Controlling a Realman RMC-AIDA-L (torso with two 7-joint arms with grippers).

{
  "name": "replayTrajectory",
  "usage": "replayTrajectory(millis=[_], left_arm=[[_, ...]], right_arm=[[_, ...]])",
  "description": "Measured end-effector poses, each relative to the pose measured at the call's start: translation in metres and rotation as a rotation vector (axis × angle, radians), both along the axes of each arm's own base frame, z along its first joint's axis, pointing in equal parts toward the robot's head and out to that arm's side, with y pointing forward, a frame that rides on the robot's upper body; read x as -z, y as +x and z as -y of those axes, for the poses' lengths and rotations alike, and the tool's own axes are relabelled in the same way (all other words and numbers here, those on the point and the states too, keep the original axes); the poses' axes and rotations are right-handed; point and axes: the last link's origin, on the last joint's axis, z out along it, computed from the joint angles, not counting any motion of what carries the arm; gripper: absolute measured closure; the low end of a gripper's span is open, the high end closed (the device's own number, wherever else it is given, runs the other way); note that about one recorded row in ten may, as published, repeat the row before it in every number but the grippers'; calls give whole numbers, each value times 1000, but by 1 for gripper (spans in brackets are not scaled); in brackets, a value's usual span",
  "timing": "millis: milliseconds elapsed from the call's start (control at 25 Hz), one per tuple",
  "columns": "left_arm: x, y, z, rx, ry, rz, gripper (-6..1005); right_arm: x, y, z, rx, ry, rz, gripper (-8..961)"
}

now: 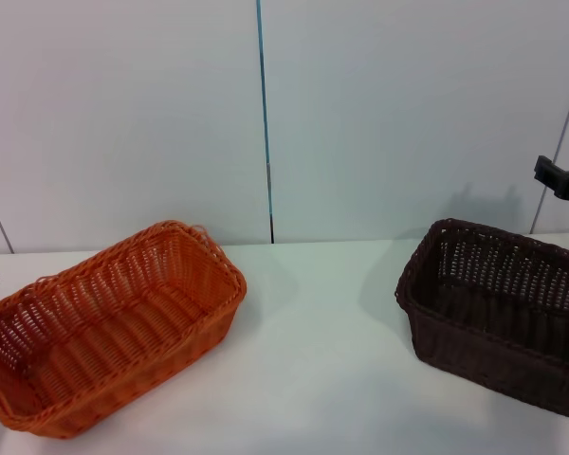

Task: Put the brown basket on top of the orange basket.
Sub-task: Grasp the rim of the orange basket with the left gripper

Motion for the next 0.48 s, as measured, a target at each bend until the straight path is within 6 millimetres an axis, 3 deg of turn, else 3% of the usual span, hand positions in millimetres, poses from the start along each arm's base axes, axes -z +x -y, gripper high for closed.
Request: replayTrajectory(millis=[480], left_arm=[[-7,-5,7,-10,18,-15,144]], right_arm=[[0,0,0,0,0,0,234]])
